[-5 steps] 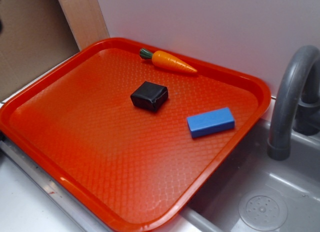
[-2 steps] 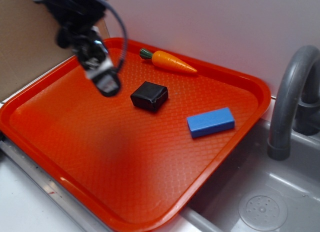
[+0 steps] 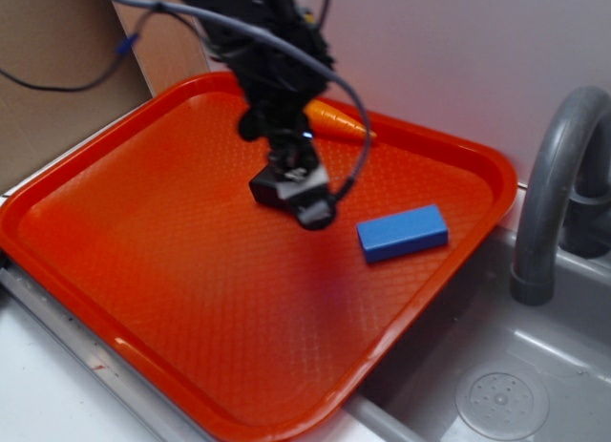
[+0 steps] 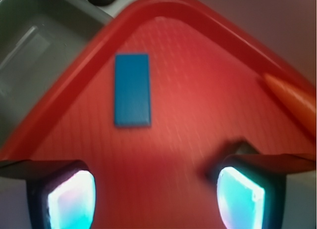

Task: Grab the blue block.

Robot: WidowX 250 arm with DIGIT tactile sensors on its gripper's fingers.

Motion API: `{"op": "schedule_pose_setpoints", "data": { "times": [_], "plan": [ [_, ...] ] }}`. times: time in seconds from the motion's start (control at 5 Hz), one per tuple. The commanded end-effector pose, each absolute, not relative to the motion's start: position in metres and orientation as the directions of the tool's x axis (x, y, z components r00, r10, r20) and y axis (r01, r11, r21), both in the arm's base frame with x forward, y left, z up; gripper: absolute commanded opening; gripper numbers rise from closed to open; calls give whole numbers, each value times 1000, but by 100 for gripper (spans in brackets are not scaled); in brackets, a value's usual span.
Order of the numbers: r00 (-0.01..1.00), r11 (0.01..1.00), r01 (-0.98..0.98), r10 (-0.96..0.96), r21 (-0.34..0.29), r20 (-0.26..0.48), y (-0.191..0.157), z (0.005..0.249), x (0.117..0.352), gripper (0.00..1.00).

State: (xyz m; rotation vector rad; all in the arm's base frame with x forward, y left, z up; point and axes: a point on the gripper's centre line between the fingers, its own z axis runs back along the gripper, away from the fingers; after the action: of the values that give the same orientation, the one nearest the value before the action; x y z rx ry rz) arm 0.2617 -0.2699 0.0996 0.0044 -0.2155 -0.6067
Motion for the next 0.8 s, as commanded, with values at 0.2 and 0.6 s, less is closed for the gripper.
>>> {"op": "schedule_pose_setpoints", "data": {
  "times": [0.2,0.6],
  "plan": [
    [769,785,617,-617,54,166,-309,61,294,100],
    [766,772,631,-635,76,97,-319,38,290,0]
  ]
}}
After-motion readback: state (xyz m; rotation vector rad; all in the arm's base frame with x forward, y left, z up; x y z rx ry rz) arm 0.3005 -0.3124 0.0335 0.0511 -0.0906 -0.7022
